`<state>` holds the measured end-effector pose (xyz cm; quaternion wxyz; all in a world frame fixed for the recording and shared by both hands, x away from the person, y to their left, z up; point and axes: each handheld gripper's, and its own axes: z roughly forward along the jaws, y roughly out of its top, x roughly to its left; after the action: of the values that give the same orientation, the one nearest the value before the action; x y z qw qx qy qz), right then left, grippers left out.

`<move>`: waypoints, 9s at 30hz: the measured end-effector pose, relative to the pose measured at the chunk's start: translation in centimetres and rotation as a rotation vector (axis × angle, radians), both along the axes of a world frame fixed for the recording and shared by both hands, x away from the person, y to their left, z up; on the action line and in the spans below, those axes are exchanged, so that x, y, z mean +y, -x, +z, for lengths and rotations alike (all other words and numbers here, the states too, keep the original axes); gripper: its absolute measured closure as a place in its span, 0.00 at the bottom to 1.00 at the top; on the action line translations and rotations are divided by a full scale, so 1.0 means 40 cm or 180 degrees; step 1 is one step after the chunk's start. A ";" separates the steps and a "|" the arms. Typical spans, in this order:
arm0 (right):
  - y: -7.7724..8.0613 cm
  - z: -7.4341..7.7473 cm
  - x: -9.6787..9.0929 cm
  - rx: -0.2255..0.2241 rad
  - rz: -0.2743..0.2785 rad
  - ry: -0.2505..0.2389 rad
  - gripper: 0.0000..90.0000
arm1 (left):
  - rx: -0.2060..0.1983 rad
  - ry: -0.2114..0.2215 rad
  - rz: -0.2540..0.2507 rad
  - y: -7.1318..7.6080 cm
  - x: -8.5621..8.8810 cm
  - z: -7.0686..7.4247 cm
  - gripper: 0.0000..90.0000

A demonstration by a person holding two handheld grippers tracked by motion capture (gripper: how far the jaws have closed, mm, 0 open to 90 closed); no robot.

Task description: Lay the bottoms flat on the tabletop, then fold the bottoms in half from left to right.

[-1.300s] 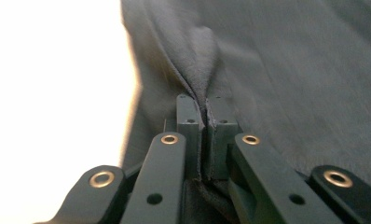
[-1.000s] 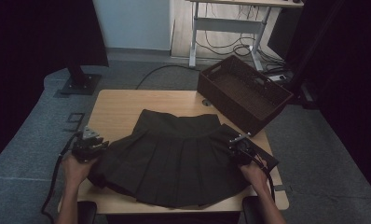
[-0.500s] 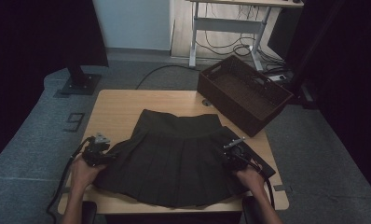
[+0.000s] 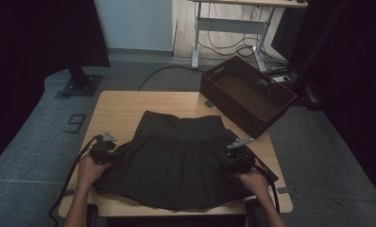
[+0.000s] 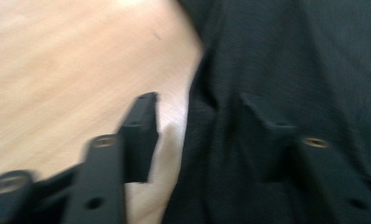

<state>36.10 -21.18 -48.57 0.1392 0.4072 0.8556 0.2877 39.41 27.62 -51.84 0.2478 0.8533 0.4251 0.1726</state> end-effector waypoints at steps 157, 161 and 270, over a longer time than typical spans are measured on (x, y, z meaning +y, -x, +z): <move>0.207 -0.086 0.596 -0.0008 0.2277 0.0034 0.00 | -0.0147 0.0474 0.0455 -0.292 -0.139 -0.074 0.00; 0.200 -0.114 0.601 -0.0098 0.2286 0.0219 0.00 | -0.0148 0.0473 0.0512 -0.296 -0.137 -0.074 0.00; 0.013 0.120 0.015 -0.0559 0.0917 -0.0088 0.83 | -0.0957 0.0542 -0.0006 -0.337 -0.535 0.184 0.92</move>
<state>35.60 -20.57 -43.78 0.1651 0.2554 0.8857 0.3509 52.90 6.24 -44.48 0.3802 0.7942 0.3955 0.2614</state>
